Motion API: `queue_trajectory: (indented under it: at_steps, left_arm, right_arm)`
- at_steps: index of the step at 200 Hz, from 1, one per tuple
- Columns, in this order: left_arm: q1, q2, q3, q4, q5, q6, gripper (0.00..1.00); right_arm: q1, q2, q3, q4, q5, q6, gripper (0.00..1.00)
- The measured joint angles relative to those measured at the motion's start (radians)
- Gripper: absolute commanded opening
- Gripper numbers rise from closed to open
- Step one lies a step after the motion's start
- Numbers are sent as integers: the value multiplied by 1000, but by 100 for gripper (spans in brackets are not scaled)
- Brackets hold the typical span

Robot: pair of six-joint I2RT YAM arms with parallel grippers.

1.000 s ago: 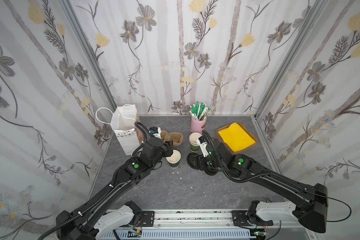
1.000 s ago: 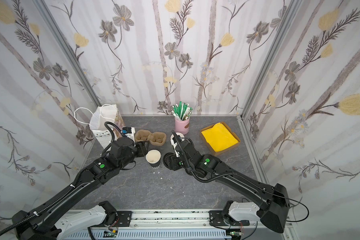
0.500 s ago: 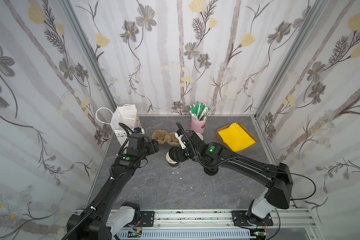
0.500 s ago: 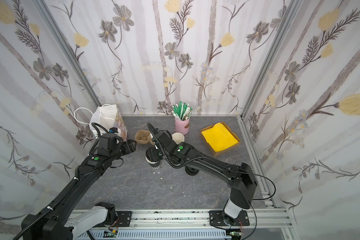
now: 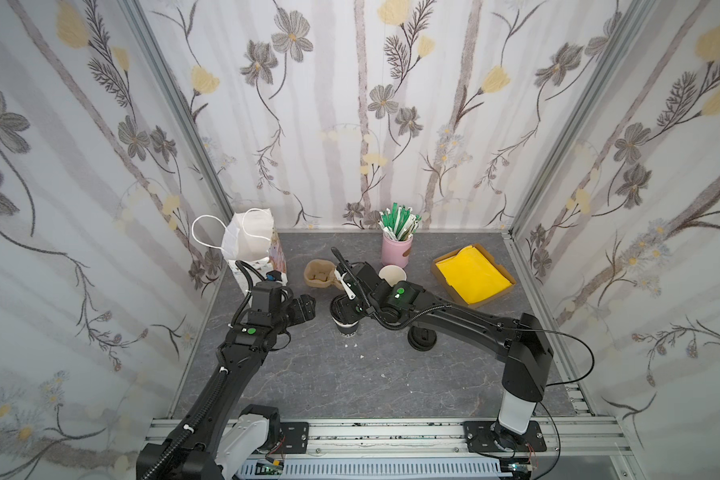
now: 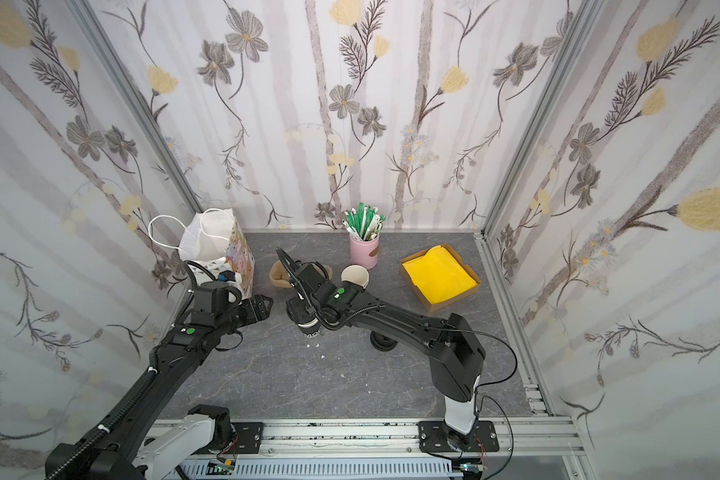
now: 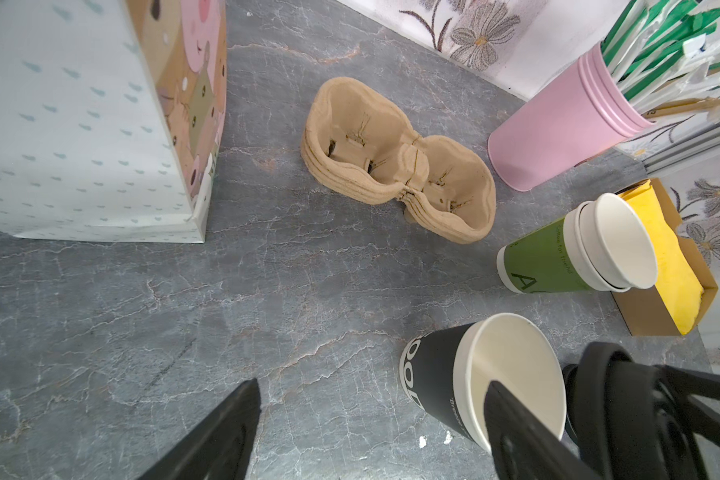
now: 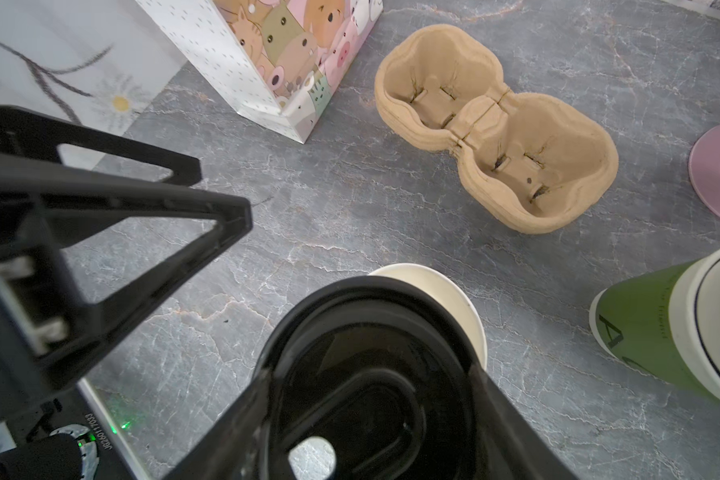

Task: Pack the takeout coffee
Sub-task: 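Carry the lid over the black cup while the left gripper steadies it, then lower the black lid onto the black cup's rim with the right gripper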

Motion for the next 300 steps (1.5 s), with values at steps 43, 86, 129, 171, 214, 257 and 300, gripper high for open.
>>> queue_trajectory:
  at_steps: [43, 86, 129, 171, 214, 257, 300]
  left_arm:
    - [10, -8, -6, 29, 9, -5, 87]
    - [18, -15, -14, 42, 31, -10, 87]
    - [21, -15, -17, 55, 55, -13, 87]
    - [21, -21, -23, 66, 61, -13, 86]
    - [21, -23, -23, 77, 67, -13, 86]
    - [22, -24, -26, 78, 73, -14, 86]
    - [22, -26, -30, 79, 79, -14, 86]
  right_arm:
    - [-4, 52, 45, -36, 20, -17, 67]
    - [-10, 100, 89, -66, 42, -20, 68]
    - [-11, 126, 101, -89, 53, -20, 68]
    - [-10, 146, 108, -92, 52, -19, 68]
    - [-11, 150, 112, -92, 51, -19, 68]
    - [-11, 157, 116, -92, 40, -19, 69]
    - [-11, 165, 117, -92, 34, -17, 70]
